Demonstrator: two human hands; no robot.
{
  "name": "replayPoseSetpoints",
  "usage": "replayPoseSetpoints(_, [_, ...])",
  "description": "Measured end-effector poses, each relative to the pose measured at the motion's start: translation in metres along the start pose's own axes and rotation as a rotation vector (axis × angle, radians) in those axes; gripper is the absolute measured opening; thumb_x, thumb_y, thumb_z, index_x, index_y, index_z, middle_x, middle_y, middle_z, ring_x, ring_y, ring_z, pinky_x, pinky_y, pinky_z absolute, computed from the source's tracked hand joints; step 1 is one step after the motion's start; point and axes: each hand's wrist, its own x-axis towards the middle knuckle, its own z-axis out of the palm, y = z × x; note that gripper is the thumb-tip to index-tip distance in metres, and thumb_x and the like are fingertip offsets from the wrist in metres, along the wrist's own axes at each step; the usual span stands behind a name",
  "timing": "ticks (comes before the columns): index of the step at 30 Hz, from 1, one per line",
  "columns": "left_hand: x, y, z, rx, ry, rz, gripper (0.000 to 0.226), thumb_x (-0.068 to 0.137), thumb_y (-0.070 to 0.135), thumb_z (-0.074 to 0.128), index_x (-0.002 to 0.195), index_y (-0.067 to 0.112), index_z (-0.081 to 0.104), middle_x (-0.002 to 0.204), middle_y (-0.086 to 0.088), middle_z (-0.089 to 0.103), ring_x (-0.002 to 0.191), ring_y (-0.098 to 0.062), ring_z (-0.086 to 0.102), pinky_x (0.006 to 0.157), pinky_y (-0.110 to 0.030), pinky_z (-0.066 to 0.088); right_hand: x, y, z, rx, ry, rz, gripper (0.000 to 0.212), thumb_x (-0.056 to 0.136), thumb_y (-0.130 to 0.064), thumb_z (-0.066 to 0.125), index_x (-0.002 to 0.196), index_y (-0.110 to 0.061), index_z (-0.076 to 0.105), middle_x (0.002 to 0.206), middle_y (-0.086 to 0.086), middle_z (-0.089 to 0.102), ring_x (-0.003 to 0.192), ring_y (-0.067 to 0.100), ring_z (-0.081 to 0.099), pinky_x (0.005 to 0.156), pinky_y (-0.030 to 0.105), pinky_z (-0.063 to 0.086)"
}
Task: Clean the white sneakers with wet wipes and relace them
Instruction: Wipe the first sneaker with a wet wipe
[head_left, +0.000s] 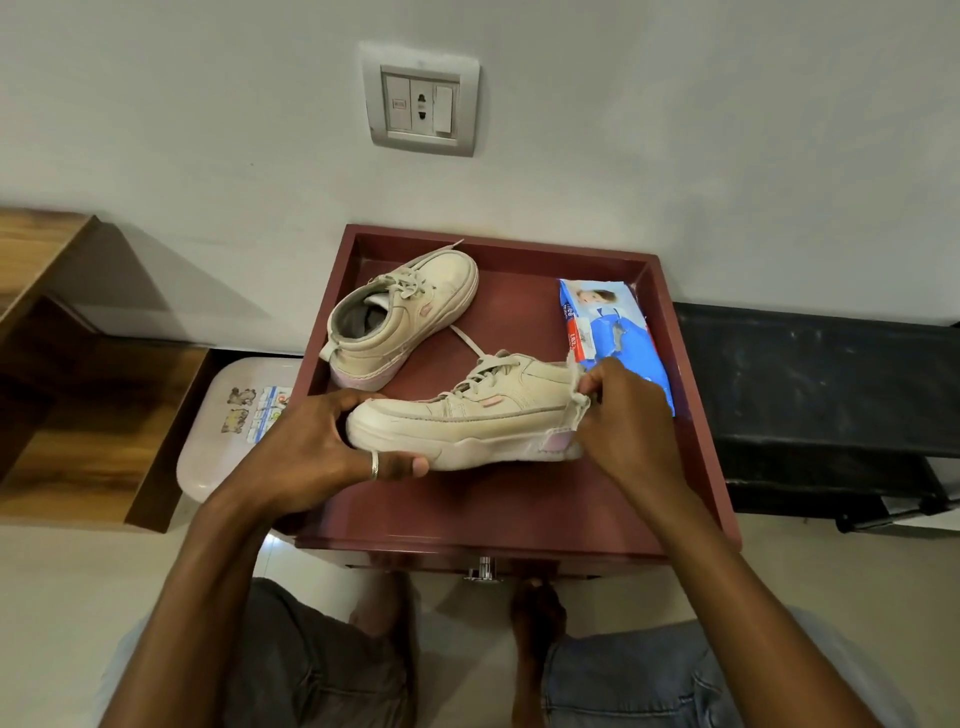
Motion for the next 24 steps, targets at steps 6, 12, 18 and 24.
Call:
replayPoseSetpoints(6, [0.001,0.004,0.003,-0.003,0.038,0.013,0.063,0.055,0.05,0.091,0.111,0.028,0.074,0.102,0.02,0.078,0.096,0.001,0.073,0.086,-0.021,0.053,-0.034,-0.052,0.004,0.059,0.04,-0.25,0.022,0.078,-0.005,0.056,0.095,-0.016,0.066,0.091,0.004,0.067,0.084,0.028,0.062,0.07,0.04,0.052])
replayPoseSetpoints(12, [-0.002,0.002,0.006,0.004,0.097,0.095,0.043,0.055,0.049,0.079,0.096,0.034,0.078,0.095,0.016,0.078,0.089,-0.007,0.074,0.085,-0.035,0.06,-0.064,-0.109,0.021,0.137,-0.074,-0.572,0.034,0.083,0.0,0.059,0.113,-0.012,0.066,0.107,0.005,0.067,0.102,0.022,0.056,0.089,0.033,0.048])
replayPoseSetpoints(18, [0.001,0.004,0.005,0.055,0.062,0.028,0.061,0.055,0.053,0.094,0.107,0.027,0.075,0.099,0.015,0.078,0.092,-0.003,0.073,0.088,-0.034,0.058,-0.043,-0.077,0.003,0.133,-0.185,-0.575,0.017,0.083,-0.009,0.062,0.094,-0.013,0.073,0.091,0.003,0.059,0.081,0.023,0.059,0.066,0.042,0.051])
replayPoseSetpoints(24, [0.003,0.001,0.007,0.047,0.059,0.03,0.049,0.067,0.041,0.093,0.11,0.027,0.075,0.1,0.012,0.079,0.095,-0.01,0.075,0.09,-0.04,0.058,-0.049,-0.083,0.009,0.151,-0.097,-0.588,0.019,0.086,-0.008,0.063,0.1,-0.015,0.074,0.098,0.003,0.057,0.086,0.021,0.057,0.068,0.037,0.051])
